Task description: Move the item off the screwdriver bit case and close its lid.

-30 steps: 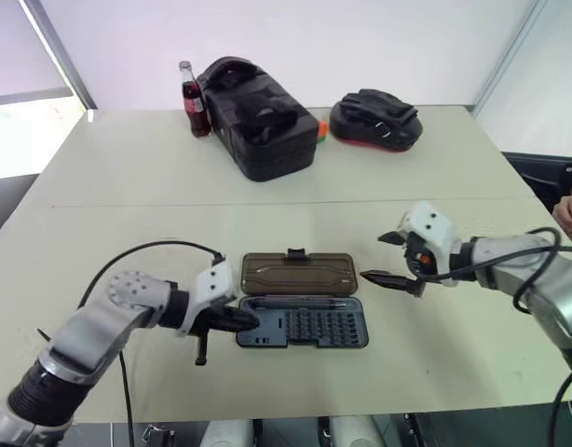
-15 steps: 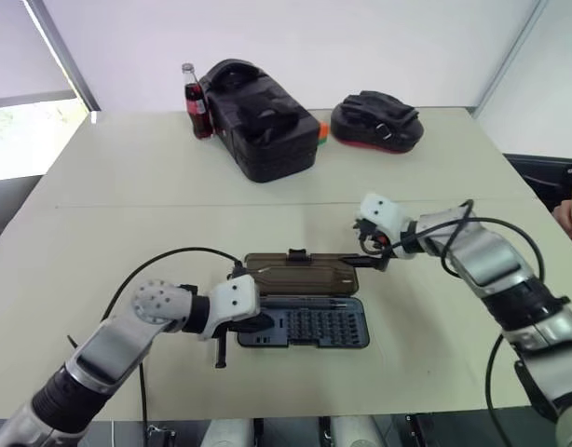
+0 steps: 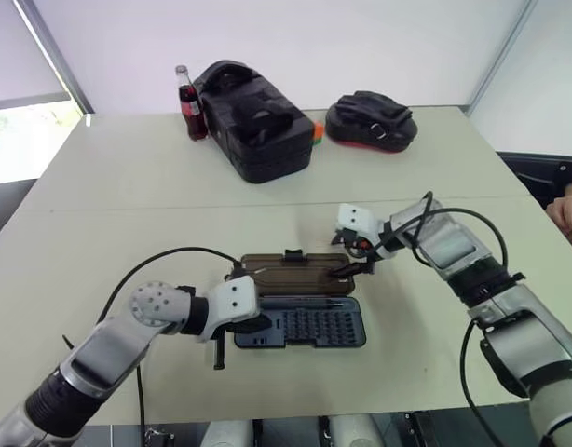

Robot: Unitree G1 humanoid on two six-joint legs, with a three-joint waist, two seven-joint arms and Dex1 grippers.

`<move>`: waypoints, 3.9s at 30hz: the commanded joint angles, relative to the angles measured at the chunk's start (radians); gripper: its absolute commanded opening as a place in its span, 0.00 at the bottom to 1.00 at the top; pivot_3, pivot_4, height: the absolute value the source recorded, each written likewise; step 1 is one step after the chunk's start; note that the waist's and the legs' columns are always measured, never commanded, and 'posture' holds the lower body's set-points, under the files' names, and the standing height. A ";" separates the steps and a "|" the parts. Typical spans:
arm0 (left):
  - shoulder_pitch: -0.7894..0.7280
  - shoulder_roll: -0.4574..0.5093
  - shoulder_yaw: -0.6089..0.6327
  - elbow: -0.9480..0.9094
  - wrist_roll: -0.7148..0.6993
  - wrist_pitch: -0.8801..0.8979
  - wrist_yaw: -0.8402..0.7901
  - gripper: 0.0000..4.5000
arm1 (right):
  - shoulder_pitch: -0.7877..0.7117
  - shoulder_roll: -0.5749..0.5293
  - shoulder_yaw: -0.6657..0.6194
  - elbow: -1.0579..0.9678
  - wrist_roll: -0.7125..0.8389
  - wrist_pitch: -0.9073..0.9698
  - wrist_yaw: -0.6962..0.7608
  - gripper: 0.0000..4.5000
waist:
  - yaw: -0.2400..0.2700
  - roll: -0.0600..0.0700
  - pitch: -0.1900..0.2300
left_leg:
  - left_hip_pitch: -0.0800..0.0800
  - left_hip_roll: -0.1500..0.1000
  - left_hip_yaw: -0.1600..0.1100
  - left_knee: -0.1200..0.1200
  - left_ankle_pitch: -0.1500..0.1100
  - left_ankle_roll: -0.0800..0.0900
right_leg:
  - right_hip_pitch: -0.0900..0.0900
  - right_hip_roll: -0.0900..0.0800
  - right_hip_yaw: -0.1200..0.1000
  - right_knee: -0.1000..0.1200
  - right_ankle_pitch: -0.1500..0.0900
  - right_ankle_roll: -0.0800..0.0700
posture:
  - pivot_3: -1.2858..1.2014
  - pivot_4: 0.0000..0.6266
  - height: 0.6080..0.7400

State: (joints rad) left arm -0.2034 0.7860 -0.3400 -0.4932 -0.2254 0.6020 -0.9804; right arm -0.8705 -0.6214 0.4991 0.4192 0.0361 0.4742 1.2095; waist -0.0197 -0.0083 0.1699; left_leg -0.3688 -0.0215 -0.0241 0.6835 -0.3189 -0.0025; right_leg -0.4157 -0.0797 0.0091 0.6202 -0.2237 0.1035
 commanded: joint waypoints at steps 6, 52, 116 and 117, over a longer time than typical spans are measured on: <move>0.044 -0.001 -0.022 0.067 0.028 0.023 0.036 0.00 | -0.041 0.075 0.011 0.196 -0.069 -0.119 0.103 0.01 | 0.000 -0.001 -0.002 | 0.014 0.000 0.000 -0.003 0.000 0.000 | 0.013 0.000 0.000 -0.003 -0.001 -0.001 | 0.52 0.24 1.00; -0.054 -0.118 0.248 -0.035 -0.364 0.222 0.030 0.00 | 0.201 -0.120 -0.294 -0.711 0.042 0.229 -0.085 0.01 | 0.007 0.004 0.002 | -0.010 0.000 -0.002 -0.002 0.001 -0.002 | -0.010 -0.001 -0.001 -0.002 0.001 0.001 | 0.52 0.24 1.00; -0.547 -0.325 0.243 0.883 -0.187 0.008 -0.321 0.00 | 0.304 -0.229 -0.717 -1.166 0.416 0.796 -0.207 0.88 | 0.030 0.002 0.009 | -0.022 -0.005 -0.008 0.001 0.002 -0.004 | -0.015 -0.005 -0.010 -0.005 0.001 0.002 | 0.52 0.24 1.00; -0.546 -0.313 0.238 0.852 -0.201 0.035 -0.344 0.00 | 0.310 -0.230 -0.727 -1.169 0.427 0.808 -0.224 0.88 | 0.027 0.002 0.009 | -0.022 -0.005 -0.008 0.001 0.002 -0.004 | -0.015 -0.005 -0.010 -0.005 0.001 0.002 | 0.52 0.24 1.00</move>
State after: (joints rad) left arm -0.7251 0.4560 -0.1048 0.4214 -0.3882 0.6051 -1.2811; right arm -0.5532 -0.8384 -0.1793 -0.7199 0.4361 1.2659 1.0109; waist 0.0070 -0.0060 0.1785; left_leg -0.3904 -0.0258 -0.0318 0.6843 -0.3170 -0.0061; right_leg -0.4305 -0.0843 -0.0009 0.6162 -0.2223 0.1053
